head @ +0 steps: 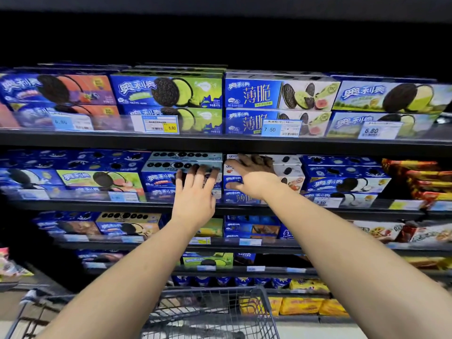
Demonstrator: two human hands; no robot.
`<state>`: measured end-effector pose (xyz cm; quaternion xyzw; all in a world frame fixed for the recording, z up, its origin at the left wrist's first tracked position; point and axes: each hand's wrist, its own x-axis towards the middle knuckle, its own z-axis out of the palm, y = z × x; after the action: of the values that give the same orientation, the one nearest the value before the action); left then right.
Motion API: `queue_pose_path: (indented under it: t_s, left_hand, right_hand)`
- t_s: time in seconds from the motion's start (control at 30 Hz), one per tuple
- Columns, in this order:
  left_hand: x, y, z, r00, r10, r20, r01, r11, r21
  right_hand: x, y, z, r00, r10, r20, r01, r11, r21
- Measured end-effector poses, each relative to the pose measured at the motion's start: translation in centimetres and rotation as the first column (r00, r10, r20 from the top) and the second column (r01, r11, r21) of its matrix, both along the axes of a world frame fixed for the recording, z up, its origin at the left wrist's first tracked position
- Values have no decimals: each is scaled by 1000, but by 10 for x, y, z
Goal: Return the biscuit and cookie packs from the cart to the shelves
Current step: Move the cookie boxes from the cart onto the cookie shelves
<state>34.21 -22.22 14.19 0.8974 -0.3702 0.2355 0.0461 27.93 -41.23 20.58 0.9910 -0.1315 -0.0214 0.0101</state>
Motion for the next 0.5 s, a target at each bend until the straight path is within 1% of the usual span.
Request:
queue_pose_path:
  t_s: [0.17, 0.23, 0.33, 0.4, 0.5]
  left_hand:
    - [-4, -2, 5, 999, 18, -31, -18, 1000, 17]
    - [-5, -3, 7, 999, 21, -50, -20, 1000, 16]
    - [-10, -6, 10, 996, 38, -80, -36, 999, 21]
    - [-15, -8, 13, 993, 48, -105, -46, 999, 19]
    - [-23, -12, 19, 988, 70, -135, -68, 997, 21]
  right_hand:
    - [-9, -6, 6, 999, 34, 26, -35, 999, 40]
    - [-21, -18, 8, 999, -46, 28, 45, 999, 30]
    - [-36, -34, 5, 983, -170, -75, 172, 985, 23]
    - [-36, -36, 4, 980, -173, -100, 181, 981, 67]
    - [-32, -31, 2, 987, -138, -79, 145, 986, 83]
